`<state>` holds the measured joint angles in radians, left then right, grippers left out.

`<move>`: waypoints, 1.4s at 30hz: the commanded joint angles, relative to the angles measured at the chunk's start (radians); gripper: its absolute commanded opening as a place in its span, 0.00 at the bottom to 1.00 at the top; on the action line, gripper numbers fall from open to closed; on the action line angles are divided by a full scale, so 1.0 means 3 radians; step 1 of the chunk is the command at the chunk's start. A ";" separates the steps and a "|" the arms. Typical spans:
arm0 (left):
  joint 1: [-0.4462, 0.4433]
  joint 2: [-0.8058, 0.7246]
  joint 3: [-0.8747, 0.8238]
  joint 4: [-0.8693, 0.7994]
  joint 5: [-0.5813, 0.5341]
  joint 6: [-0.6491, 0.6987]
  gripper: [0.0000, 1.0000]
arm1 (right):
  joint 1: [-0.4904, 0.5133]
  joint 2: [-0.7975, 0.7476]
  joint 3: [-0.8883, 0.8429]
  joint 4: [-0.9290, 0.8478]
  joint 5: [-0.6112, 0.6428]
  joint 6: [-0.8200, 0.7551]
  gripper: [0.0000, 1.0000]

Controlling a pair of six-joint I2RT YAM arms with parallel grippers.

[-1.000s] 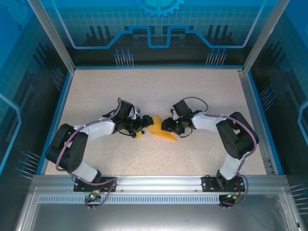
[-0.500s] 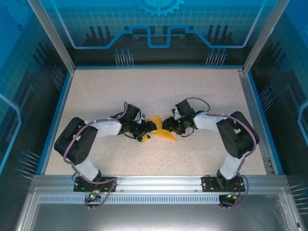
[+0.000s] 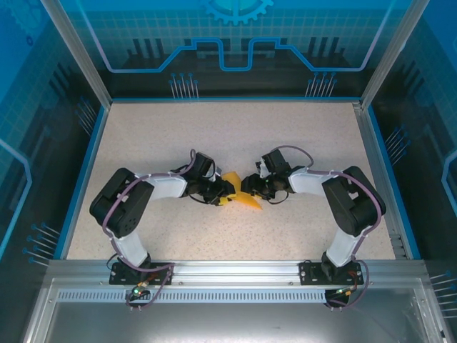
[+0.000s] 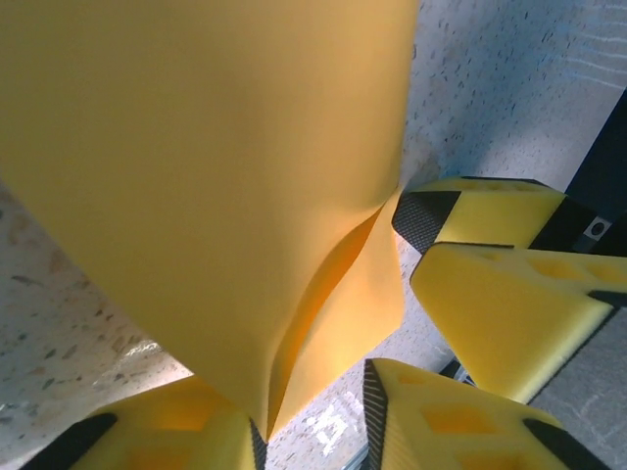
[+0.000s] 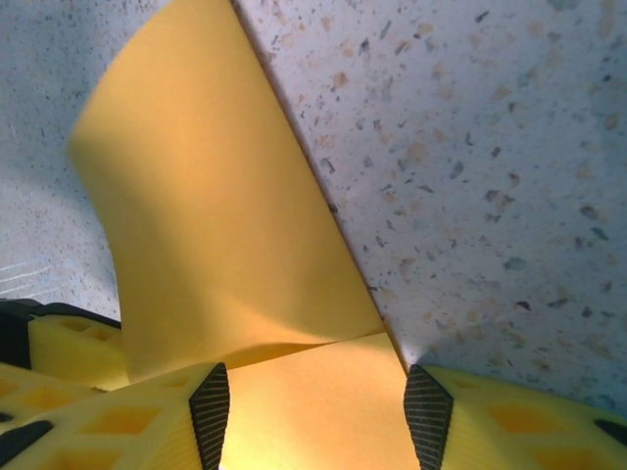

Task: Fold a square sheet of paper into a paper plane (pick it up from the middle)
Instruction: Fold the wing for the fifth time at the center of the table.

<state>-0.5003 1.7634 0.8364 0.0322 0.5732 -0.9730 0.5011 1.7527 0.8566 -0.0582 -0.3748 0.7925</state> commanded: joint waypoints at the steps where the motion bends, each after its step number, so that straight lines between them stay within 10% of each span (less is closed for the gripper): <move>1: -0.0017 0.0096 0.0121 0.0035 0.0008 0.0026 0.28 | 0.0004 0.0067 -0.0123 0.0045 0.0110 -0.0111 0.56; 17: -0.0017 0.0033 0.0240 -0.0206 -0.0153 0.0044 0.03 | 0.0404 -0.0884 -0.0375 0.0459 0.1042 -0.1595 0.89; 42: 0.0292 -0.0223 0.0357 -0.0700 -0.0016 0.0278 0.03 | 0.1393 -0.0417 -0.0839 0.1913 0.2322 -0.3942 0.56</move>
<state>-0.4248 1.7256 0.9184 -0.1356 0.5400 -0.9131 0.8955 1.5784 0.5961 0.4358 0.2741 -0.3107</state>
